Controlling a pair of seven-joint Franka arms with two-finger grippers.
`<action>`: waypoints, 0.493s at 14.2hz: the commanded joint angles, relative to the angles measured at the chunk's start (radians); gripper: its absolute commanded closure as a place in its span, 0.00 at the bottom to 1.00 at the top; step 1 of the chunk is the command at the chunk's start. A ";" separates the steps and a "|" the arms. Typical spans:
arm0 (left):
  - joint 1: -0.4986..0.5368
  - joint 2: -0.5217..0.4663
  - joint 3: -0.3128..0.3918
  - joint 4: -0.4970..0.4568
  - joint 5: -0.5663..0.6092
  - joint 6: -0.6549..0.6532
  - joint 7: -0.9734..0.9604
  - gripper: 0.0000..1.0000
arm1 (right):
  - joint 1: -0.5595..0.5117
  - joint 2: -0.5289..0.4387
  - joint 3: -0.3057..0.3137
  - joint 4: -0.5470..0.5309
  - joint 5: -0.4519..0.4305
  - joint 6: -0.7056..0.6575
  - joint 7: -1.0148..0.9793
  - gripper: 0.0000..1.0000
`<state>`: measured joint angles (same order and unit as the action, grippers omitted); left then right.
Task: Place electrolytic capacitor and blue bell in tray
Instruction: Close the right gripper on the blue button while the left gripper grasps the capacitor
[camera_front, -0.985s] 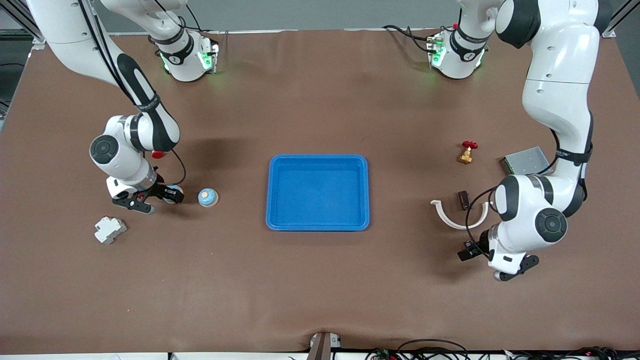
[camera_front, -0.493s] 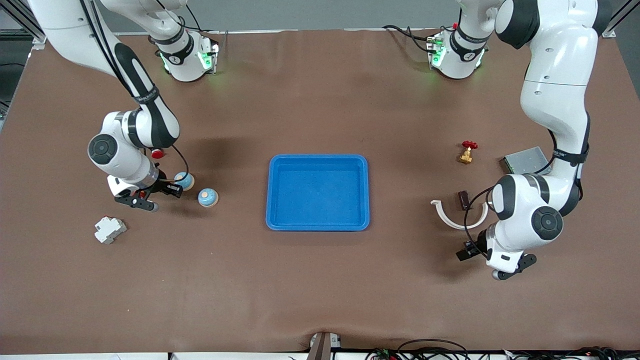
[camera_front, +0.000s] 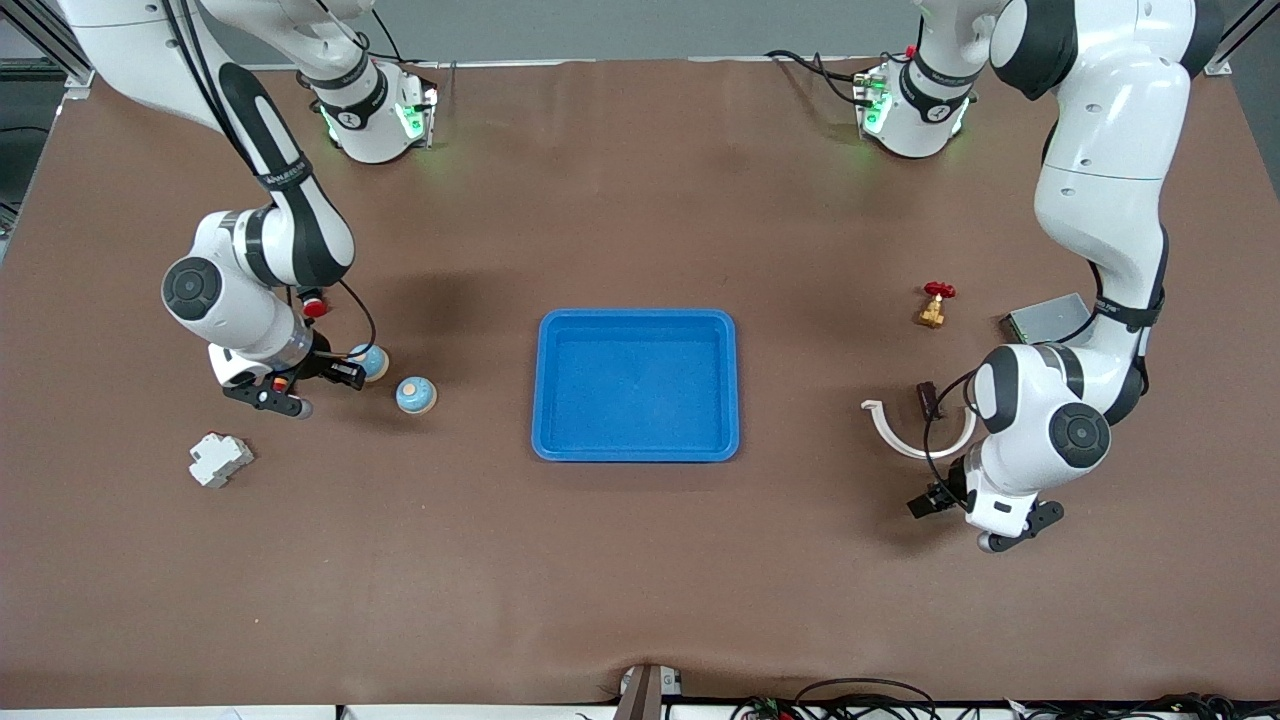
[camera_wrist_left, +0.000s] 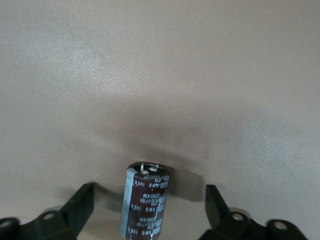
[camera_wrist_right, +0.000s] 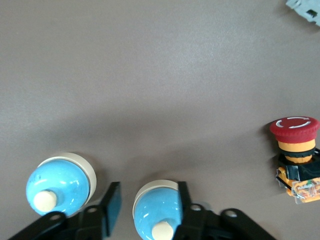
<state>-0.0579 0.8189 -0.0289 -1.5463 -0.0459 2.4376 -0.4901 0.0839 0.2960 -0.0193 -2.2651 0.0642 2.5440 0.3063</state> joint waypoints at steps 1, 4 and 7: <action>-0.002 -0.014 0.003 -0.012 -0.011 0.012 -0.005 0.53 | 0.010 -0.021 -0.002 -0.045 0.017 0.036 0.005 0.00; -0.002 -0.018 0.003 -0.003 -0.011 0.002 -0.004 0.87 | 0.025 -0.028 -0.002 -0.120 0.017 0.146 0.007 0.00; -0.003 -0.024 0.003 -0.001 -0.012 -0.008 -0.005 1.00 | 0.030 -0.031 -0.002 -0.169 0.017 0.202 0.007 0.00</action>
<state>-0.0558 0.8098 -0.0279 -1.5423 -0.0459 2.4374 -0.4901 0.0989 0.2960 -0.0187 -2.3782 0.0647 2.7045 0.3062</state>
